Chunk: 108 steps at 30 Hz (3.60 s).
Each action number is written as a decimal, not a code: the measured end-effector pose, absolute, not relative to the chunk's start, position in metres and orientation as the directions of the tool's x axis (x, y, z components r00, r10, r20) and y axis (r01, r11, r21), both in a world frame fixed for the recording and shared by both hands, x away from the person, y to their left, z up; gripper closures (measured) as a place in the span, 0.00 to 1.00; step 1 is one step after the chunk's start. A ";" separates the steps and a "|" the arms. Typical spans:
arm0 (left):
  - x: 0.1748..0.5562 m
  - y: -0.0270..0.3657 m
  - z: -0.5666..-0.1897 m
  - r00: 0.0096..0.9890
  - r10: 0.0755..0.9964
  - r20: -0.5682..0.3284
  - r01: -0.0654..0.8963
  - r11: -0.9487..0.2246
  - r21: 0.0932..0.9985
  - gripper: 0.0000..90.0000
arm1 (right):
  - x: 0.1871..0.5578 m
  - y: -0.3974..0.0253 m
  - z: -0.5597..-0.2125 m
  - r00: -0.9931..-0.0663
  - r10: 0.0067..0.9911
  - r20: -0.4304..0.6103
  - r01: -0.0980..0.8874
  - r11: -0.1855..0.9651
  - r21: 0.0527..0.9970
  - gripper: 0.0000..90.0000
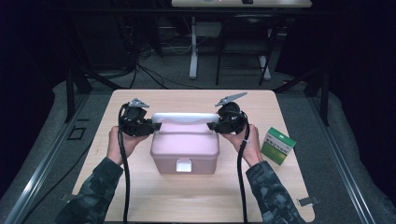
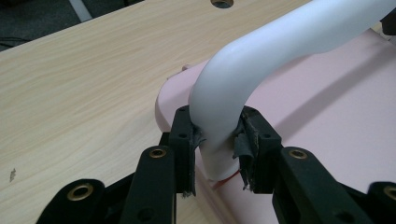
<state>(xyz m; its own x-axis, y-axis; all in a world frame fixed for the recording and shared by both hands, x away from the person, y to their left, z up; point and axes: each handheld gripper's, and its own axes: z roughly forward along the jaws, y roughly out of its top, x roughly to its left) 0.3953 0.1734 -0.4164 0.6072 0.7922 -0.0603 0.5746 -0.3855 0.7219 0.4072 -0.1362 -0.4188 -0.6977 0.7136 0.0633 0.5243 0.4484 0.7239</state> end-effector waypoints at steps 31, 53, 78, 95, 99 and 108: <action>0.402 0.140 -0.415 0.653 0.755 -0.052 0.552 -0.428 0.715 0.78 | 0.411 -0.167 -0.413 -0.677 0.733 0.067 0.571 0.466 0.676 0.80; 0.400 0.139 -0.409 0.657 0.752 -0.049 0.554 -0.438 0.708 0.45 | 0.410 -0.169 -0.408 -0.695 0.717 0.048 0.573 0.512 0.639 0.80; 0.363 0.178 -0.413 0.639 0.768 -0.031 0.528 -0.410 0.744 0.18 | 0.411 -0.171 -0.408 -0.696 0.716 0.060 0.566 0.495 0.659 0.80; 0.350 0.194 -0.435 0.618 0.784 -0.061 0.566 -0.390 0.726 0.18 | 0.414 -0.173 -0.402 -0.684 0.724 0.092 0.577 0.460 0.675 0.80; 0.347 0.198 -0.439 0.609 0.789 -0.076 0.576 -0.374 0.727 0.19 | 0.415 -0.173 -0.400 -0.682 0.726 0.087 0.573 0.456 0.681 0.80; 0.345 0.198 -0.451 0.599 0.795 -0.096 0.583 -0.352 0.732 0.20 | 0.417 -0.174 -0.396 -0.672 0.733 0.100 0.581 0.439 0.685 0.80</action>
